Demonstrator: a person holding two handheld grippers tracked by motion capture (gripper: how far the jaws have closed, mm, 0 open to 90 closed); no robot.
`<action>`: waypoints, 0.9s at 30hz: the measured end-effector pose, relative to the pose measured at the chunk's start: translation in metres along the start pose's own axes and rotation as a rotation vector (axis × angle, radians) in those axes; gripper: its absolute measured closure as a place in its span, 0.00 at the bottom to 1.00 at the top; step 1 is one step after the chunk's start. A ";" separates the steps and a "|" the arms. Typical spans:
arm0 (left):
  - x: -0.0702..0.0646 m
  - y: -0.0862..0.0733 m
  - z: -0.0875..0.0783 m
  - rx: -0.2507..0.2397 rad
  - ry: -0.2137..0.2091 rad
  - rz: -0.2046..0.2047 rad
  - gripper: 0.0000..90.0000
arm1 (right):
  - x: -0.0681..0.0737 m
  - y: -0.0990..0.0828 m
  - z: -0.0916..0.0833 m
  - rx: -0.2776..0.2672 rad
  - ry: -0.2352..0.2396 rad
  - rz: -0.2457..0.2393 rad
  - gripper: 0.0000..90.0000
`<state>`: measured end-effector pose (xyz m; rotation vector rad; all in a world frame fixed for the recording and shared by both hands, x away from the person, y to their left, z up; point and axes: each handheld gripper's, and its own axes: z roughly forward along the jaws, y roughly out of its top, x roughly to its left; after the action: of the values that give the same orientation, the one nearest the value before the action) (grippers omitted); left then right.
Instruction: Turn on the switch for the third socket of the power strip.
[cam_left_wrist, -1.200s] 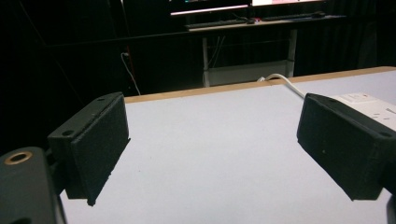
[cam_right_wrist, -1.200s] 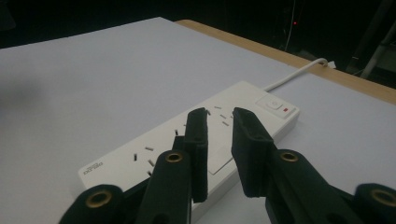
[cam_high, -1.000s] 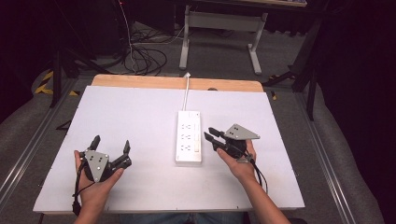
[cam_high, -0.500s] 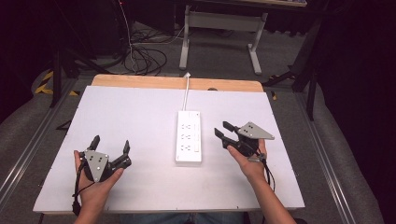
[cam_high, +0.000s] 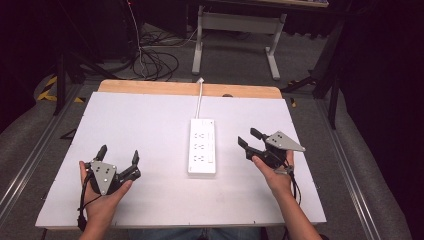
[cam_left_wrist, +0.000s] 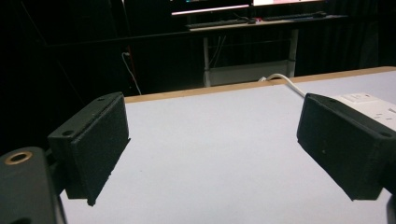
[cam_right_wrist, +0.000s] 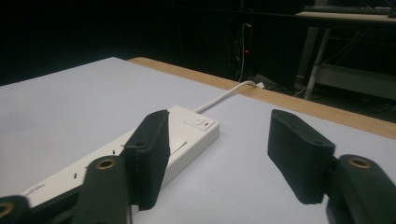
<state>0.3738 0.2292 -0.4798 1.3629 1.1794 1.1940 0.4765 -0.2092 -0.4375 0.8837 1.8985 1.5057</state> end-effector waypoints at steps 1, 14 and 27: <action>0.000 0.000 0.000 -0.001 0.000 -0.001 0.11 | -0.001 -0.001 -0.001 0.002 -0.003 0.006 0.39; 0.000 0.001 0.000 -0.002 0.001 -0.005 0.11 | -0.007 -0.006 -0.008 -0.029 -0.053 0.015 0.23; 0.000 0.000 0.000 -0.003 0.003 -0.009 0.11 | -0.010 -0.012 -0.013 -0.092 -0.062 0.030 0.05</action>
<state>0.3736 0.2293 -0.4793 1.3529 1.1835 1.1915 0.4711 -0.2267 -0.4459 0.9097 1.7644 1.5522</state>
